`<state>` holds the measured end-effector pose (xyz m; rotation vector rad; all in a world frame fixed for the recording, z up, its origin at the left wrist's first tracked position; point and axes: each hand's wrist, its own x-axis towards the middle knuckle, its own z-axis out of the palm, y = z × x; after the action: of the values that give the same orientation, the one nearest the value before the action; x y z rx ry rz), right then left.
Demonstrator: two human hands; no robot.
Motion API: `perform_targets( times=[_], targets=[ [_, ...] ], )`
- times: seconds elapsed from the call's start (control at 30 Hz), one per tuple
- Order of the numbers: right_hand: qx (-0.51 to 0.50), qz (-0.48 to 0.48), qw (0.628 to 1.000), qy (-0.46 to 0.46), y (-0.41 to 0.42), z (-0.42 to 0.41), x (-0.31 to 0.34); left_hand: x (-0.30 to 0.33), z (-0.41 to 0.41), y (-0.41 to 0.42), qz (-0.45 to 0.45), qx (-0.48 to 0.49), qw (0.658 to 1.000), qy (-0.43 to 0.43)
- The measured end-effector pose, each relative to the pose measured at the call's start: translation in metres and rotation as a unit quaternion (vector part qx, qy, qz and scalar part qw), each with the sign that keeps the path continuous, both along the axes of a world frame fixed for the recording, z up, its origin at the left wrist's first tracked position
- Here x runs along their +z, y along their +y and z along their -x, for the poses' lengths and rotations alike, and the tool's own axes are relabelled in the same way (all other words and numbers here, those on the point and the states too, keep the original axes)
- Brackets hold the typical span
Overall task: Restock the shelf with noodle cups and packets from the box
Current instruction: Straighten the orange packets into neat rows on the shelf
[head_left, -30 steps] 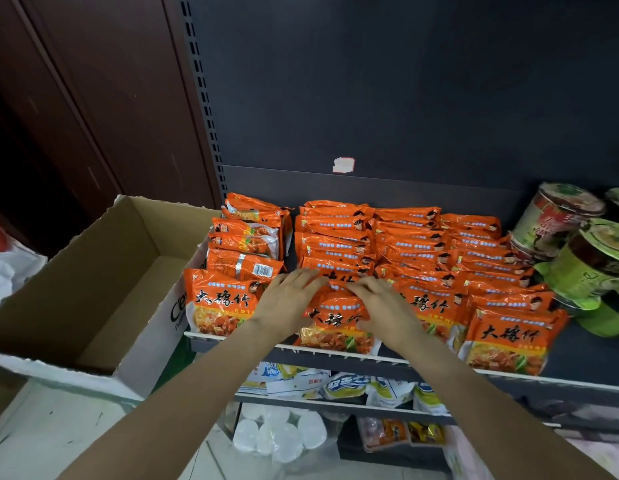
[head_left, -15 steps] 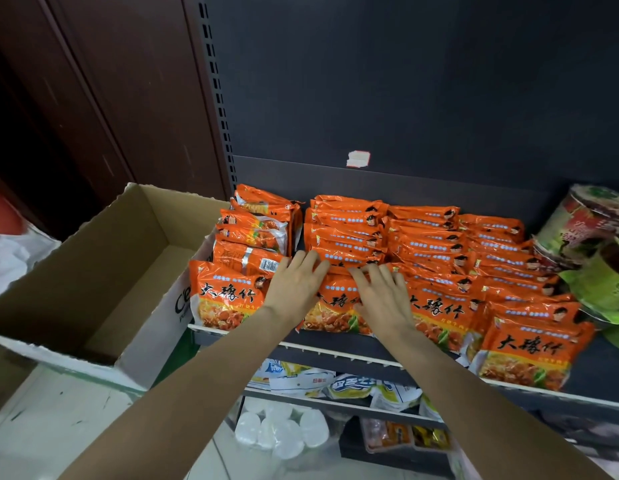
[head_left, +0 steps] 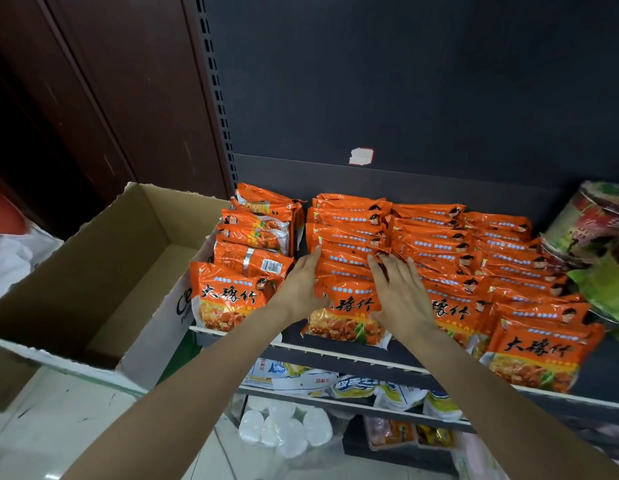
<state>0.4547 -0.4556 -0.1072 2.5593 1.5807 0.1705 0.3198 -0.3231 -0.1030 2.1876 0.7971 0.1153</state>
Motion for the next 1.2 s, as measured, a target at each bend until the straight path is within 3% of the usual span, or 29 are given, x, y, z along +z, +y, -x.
perform_targets(
  times=[0.1, 0.2, 0.4, 0.7, 0.93, 1.2],
  targets=[
    [0.009, -0.006, 1.0, 0.006, -0.003, -0.002, 0.0, 0.004, -0.001, -0.001, 0.011, 0.006, 1.0, -0.011],
    [0.01, -0.029, 0.997, 0.076, -0.002, -0.006, 0.008, 0.015, -0.001, 0.003, -0.012, 0.033, 0.998, -0.049],
    [-0.025, -0.17, 0.961, 0.217, 0.024, -0.026, 0.039, 0.038, -0.02, 0.036, -0.079, 0.057, 0.992, -0.082],
    [-0.071, -0.136, 0.963, 0.22, 0.092, -0.068, 0.035, 0.03, -0.081, 0.1, -0.075, -0.011, 0.997, -0.006],
    [-0.071, -0.046, 0.983, 0.165, 0.107, -0.083, 0.019, 0.014, -0.105, 0.109, -0.046, -0.017, 0.998, 0.026],
    [-0.053, -0.092, 0.971, 0.216, 0.106, -0.076, 0.026, 0.026, -0.091, 0.101, -0.076, -0.022, 0.997, 0.019]
  ],
)
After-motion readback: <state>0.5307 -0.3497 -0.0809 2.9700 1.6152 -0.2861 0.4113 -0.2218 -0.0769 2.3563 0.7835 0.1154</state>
